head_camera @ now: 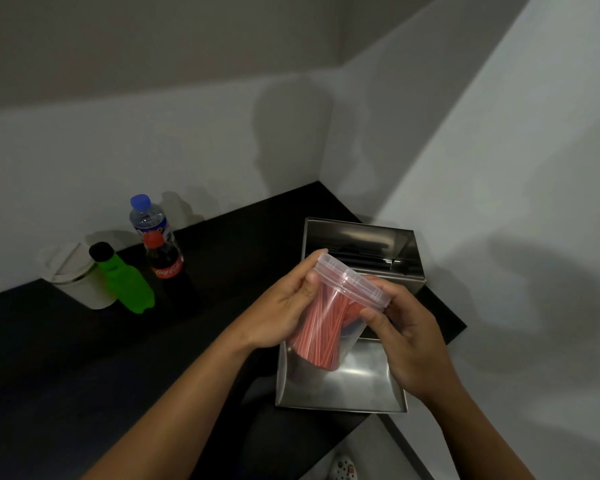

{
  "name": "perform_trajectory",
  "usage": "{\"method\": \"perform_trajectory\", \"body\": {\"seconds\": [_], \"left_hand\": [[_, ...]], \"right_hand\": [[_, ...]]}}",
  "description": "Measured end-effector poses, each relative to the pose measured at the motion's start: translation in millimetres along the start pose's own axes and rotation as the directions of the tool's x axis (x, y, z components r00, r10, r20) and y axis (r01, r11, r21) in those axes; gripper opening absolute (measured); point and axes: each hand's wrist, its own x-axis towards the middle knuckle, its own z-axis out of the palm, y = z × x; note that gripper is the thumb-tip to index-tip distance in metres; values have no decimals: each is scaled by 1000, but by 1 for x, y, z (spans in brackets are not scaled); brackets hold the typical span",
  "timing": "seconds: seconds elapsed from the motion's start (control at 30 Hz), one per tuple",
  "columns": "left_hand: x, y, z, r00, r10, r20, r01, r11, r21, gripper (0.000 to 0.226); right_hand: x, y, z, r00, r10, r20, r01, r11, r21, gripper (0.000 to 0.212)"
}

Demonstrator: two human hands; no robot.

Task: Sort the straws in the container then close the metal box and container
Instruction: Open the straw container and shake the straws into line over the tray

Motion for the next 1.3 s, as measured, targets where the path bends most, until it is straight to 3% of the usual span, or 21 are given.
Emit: {"method": "perform_trajectory", "body": {"seconds": [0.3,0.6,0.77,0.93,1.07,1.13,1.2,1.3], "left_hand": [[-1,-9,-7,989,18,-145,-37,991,-126,50],[2,-4,-8,973,157,-171,-187,966,-177,40],[3,-2,-9,970,170,-171,-198,967,-161,47],[2,-2,-4,980,29,-198,-63,984,-167,53],[-1,-2,2,993,-107,57,114,983,-146,73],[-3,-2,6,988,-132,77,140,985,-104,81],[-5,-1,10,996,-90,17,91,993,-75,78],[-6,-3,19,998,15,-66,-16,999,-27,58]], "right_hand": [[-5,3,2,1000,19,-21,-16,990,139,36],[-1,-7,-4,999,17,32,-20,994,106,35],[-3,-5,-4,999,17,35,-20,996,86,33],[-4,-1,-2,999,-21,-28,23,996,87,35],[-5,7,-1,998,-54,-17,55,996,71,39],[-6,9,-2,999,-47,14,46,997,63,40],[-5,7,-7,998,-23,55,23,1000,-11,39],[-1,0,-12,995,-21,96,50,950,-308,46]]}}
